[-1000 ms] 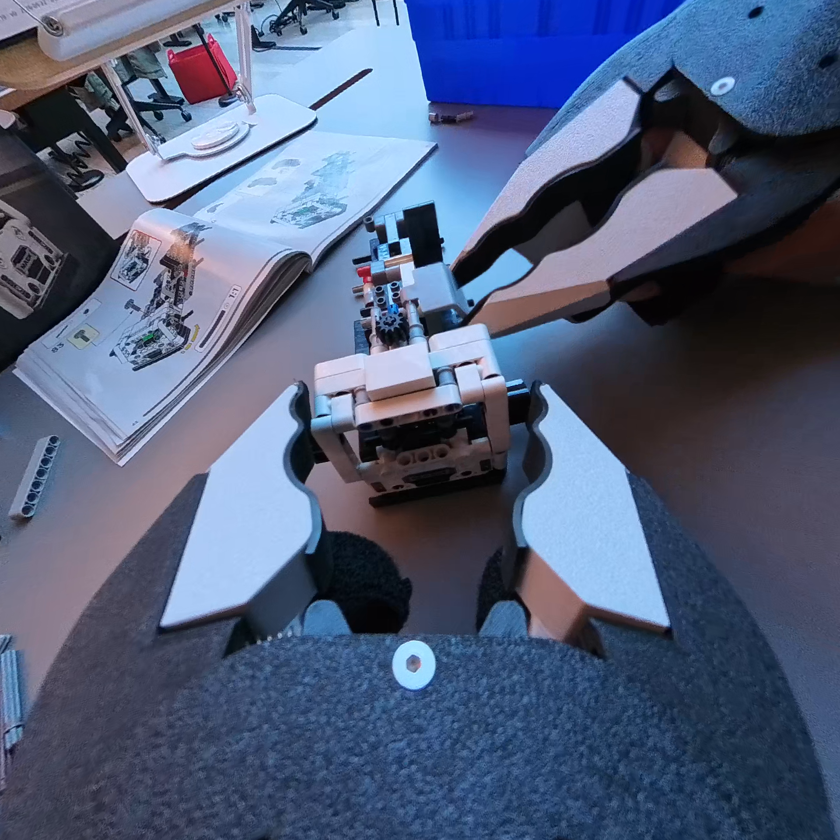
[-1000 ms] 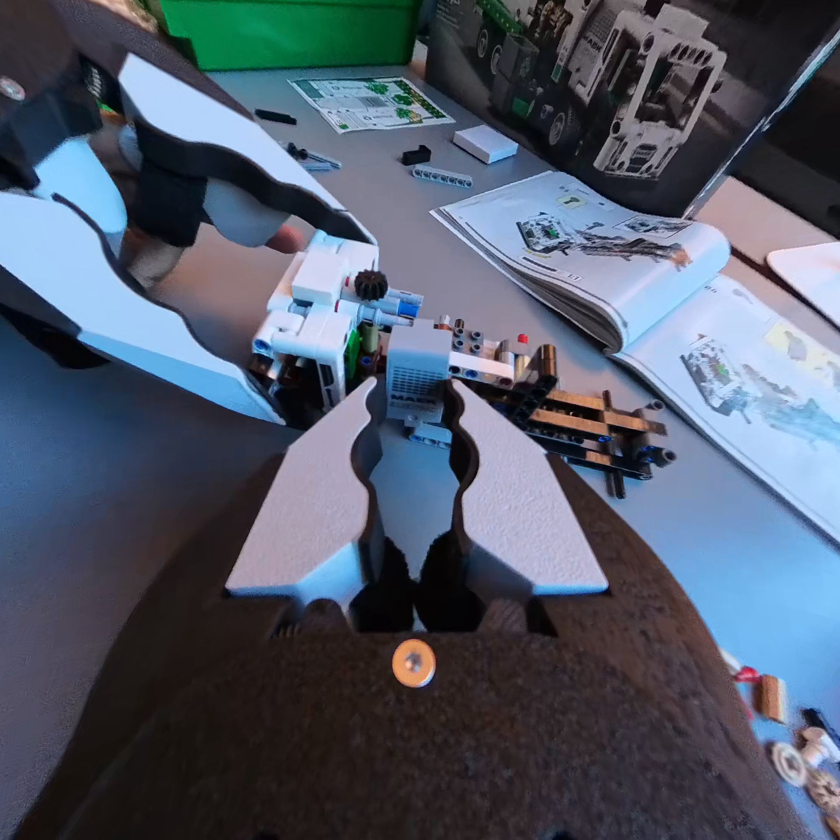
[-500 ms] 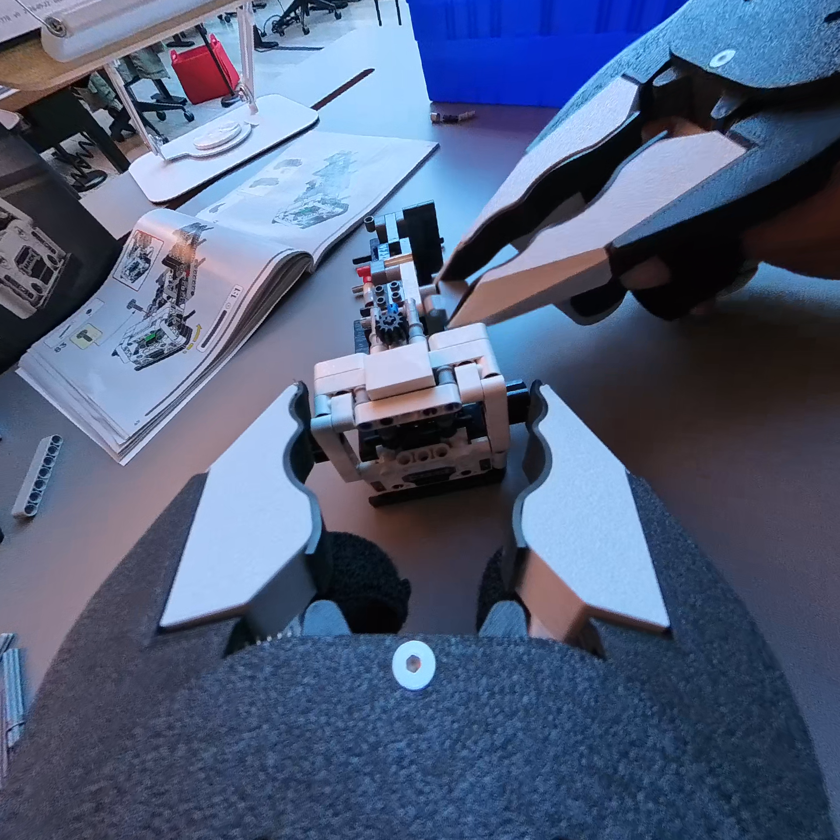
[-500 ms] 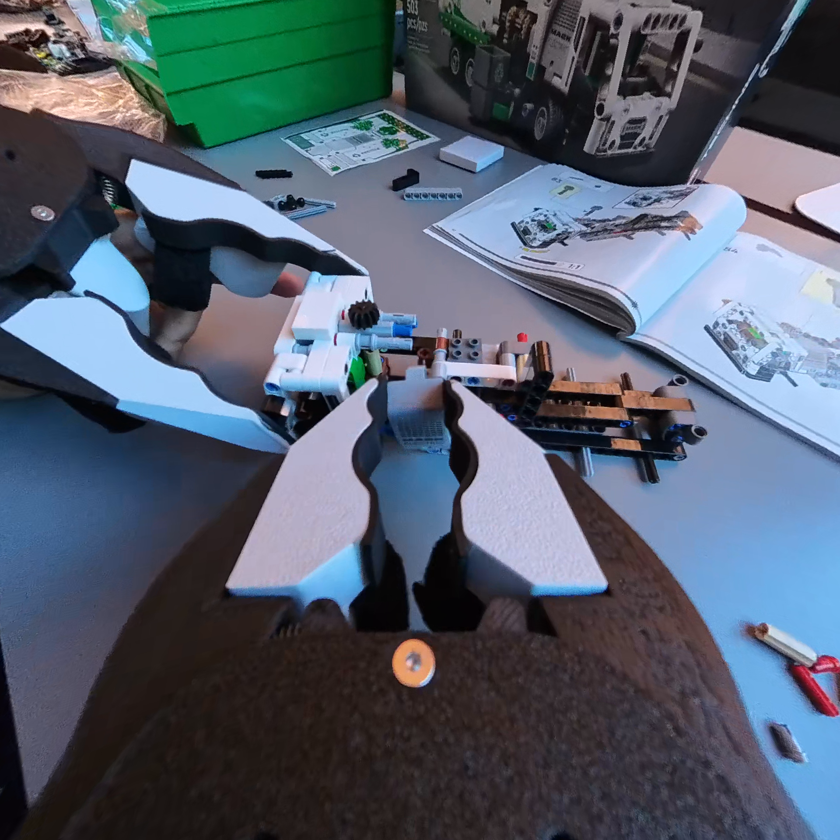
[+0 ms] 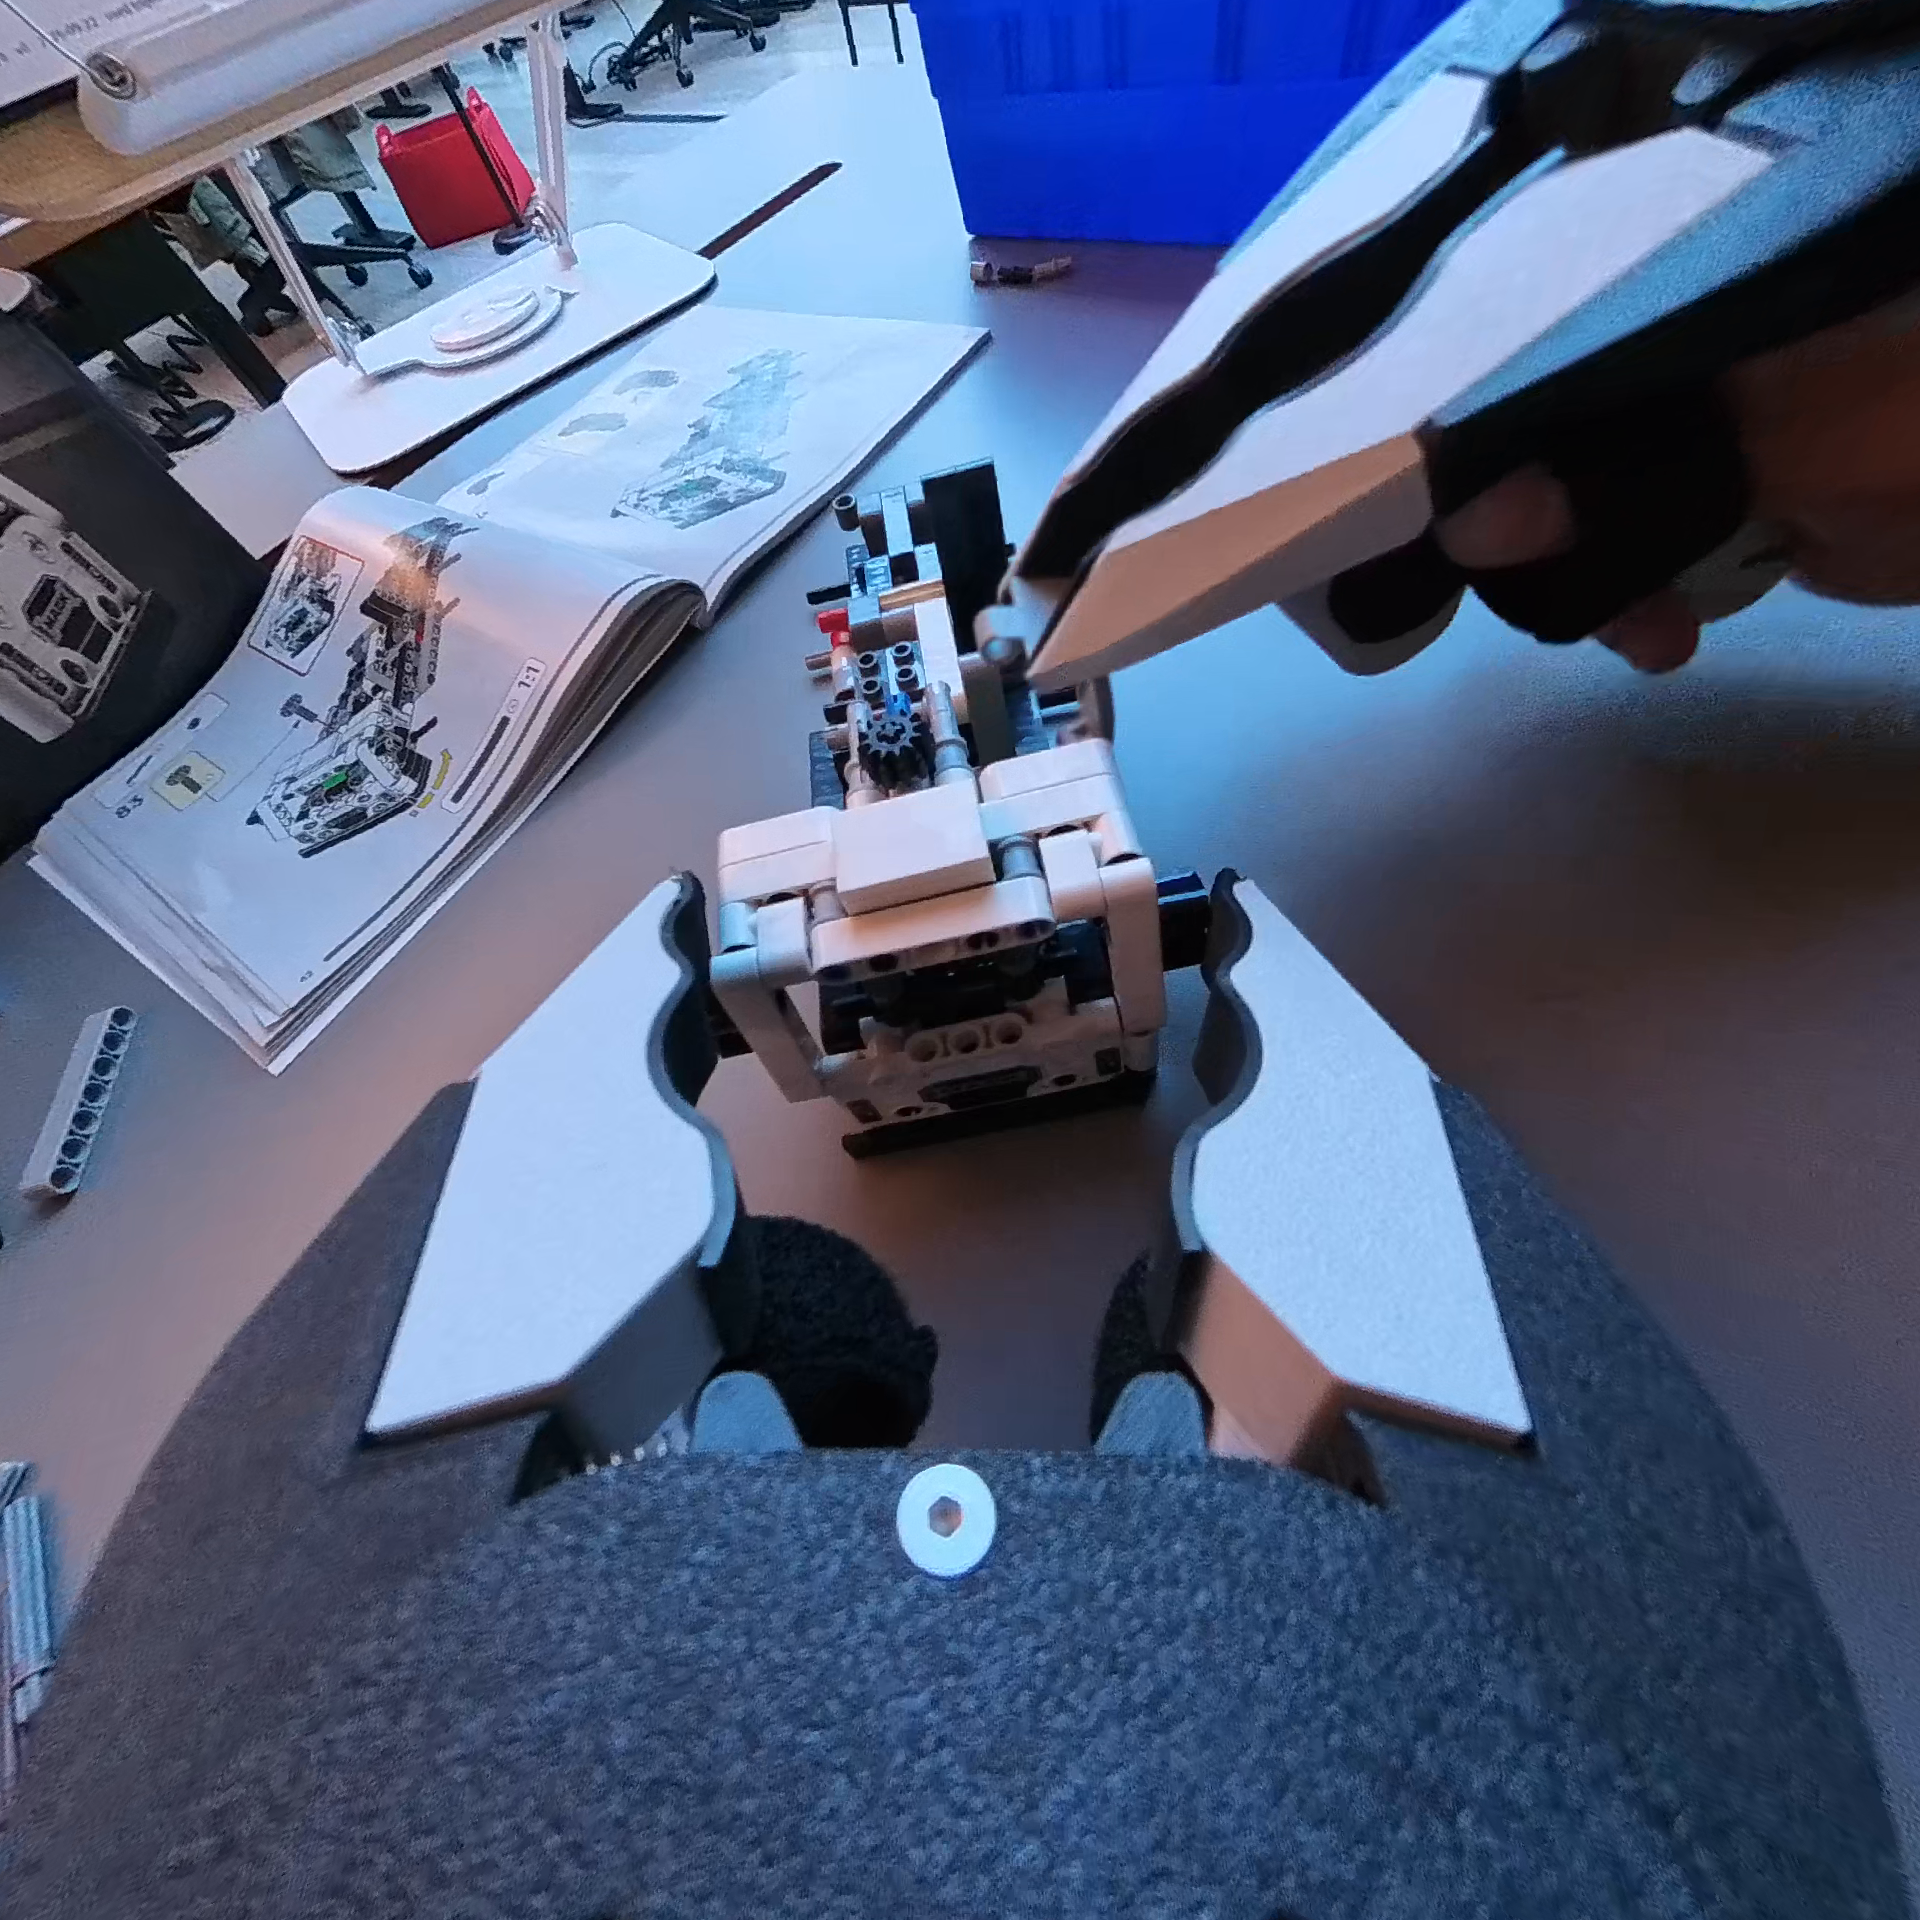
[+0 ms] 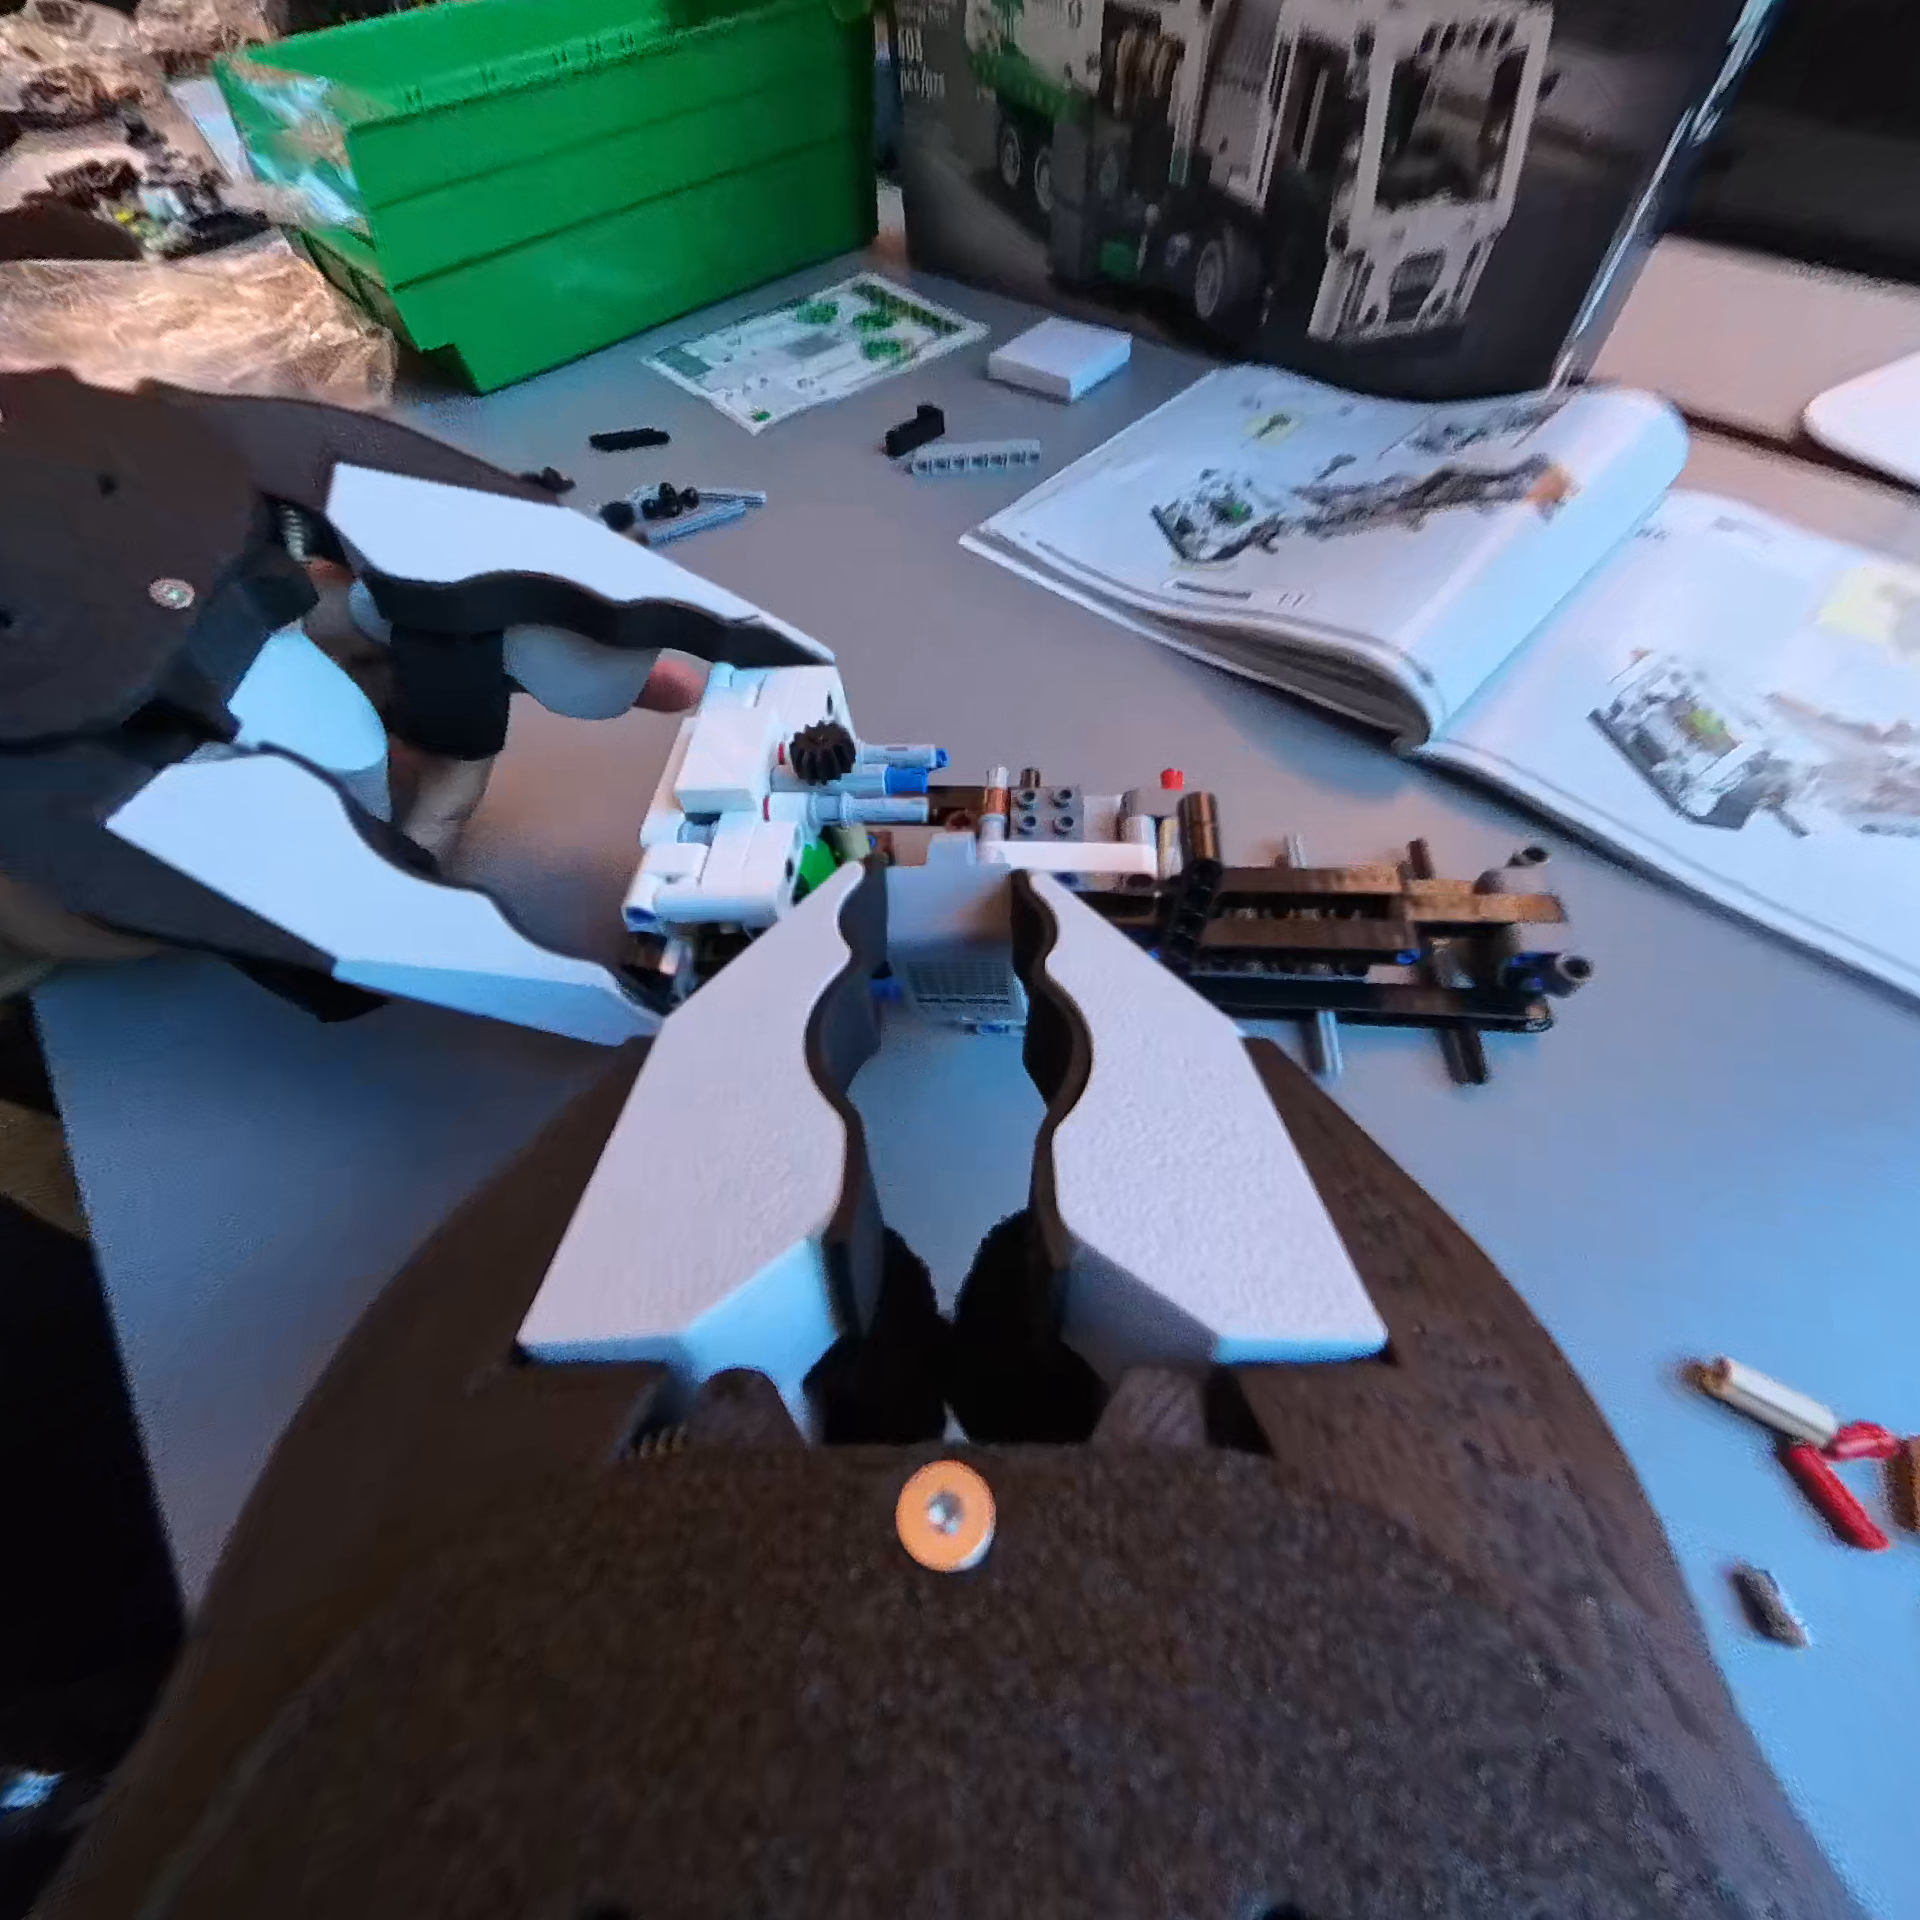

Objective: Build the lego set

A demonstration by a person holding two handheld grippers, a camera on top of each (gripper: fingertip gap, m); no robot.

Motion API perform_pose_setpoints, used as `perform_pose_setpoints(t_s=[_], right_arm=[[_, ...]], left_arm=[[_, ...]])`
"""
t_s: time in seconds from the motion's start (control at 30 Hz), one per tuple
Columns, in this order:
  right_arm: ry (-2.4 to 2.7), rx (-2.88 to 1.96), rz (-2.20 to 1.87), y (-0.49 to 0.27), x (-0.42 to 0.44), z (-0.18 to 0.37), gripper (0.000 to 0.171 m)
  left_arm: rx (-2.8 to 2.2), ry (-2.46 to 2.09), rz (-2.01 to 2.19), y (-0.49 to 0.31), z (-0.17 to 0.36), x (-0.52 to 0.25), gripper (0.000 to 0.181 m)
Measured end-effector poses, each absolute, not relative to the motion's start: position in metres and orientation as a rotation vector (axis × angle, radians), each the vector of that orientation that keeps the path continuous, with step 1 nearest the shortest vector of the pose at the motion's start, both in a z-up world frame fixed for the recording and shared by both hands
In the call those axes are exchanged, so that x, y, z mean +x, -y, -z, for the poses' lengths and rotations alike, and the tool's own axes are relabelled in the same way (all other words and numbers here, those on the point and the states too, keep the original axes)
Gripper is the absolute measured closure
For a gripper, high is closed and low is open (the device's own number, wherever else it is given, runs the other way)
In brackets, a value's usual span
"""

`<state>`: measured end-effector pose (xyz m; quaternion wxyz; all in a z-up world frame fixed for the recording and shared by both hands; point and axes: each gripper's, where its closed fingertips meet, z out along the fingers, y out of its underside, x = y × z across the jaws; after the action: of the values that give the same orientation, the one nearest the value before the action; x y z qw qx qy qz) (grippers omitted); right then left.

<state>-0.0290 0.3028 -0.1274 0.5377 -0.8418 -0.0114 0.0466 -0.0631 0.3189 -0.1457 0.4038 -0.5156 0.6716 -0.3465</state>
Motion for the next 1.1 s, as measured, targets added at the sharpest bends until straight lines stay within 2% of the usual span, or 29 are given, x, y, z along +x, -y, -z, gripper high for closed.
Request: perform_pose_setpoints(t_s=[0.2,1.1], right_arm=[[0.004,-2.173,-0.145,-0.309,-0.031,0.133,0.149],[-0.065,-2.124,-0.276,-0.315,-0.033,0.130,0.149]], left_arm=[[-1.300,-1.696,0.873,-0.319,0.146,-0.063,0.087],[-1.294,-1.707,0.886,-0.317,0.146,-0.063,0.087]])
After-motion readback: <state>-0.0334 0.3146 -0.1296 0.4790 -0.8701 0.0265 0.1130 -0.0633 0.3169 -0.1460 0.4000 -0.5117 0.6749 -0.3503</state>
